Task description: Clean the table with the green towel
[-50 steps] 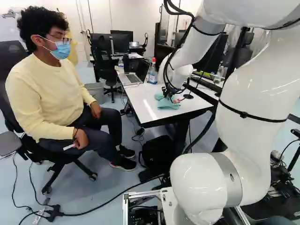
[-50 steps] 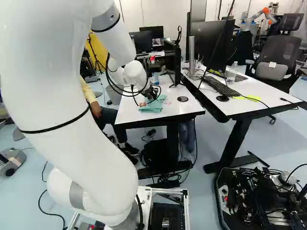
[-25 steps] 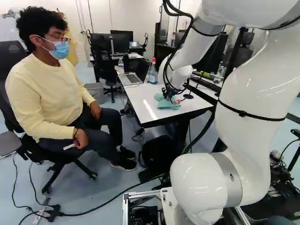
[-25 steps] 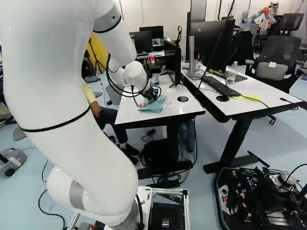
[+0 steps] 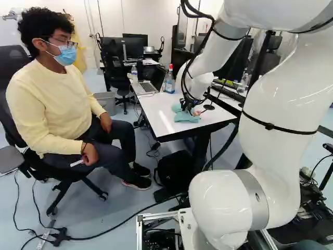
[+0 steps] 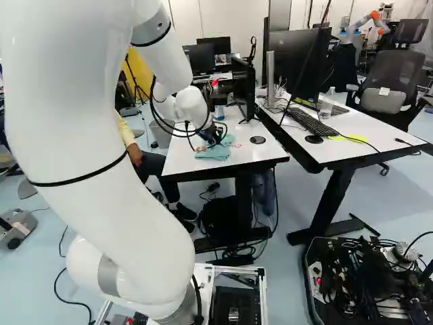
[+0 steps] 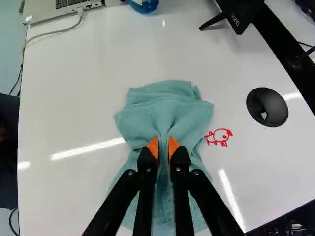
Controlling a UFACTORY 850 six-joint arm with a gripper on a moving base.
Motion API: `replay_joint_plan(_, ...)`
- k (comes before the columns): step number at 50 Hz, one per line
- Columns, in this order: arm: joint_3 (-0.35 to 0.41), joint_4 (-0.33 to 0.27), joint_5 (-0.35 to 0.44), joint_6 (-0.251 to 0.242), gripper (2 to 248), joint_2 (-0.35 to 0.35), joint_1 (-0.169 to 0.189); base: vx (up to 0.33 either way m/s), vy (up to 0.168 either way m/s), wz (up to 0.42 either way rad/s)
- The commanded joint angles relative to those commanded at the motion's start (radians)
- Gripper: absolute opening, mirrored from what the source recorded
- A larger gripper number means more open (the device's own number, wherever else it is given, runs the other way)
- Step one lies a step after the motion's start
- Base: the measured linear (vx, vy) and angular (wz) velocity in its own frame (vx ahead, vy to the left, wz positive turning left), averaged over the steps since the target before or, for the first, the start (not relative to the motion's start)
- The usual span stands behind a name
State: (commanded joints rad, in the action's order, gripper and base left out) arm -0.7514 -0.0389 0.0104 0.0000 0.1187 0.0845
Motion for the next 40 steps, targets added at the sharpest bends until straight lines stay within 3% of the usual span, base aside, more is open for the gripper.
replay_joint_plan(27,0.003,0.0,-0.022,0.0,44,-0.002,0.001,0.0,0.0,0.0)
replay_joint_plan(40,0.034,0.0,-0.022,0.0,44,-0.031,0.026,0.0,0.0,0.0)
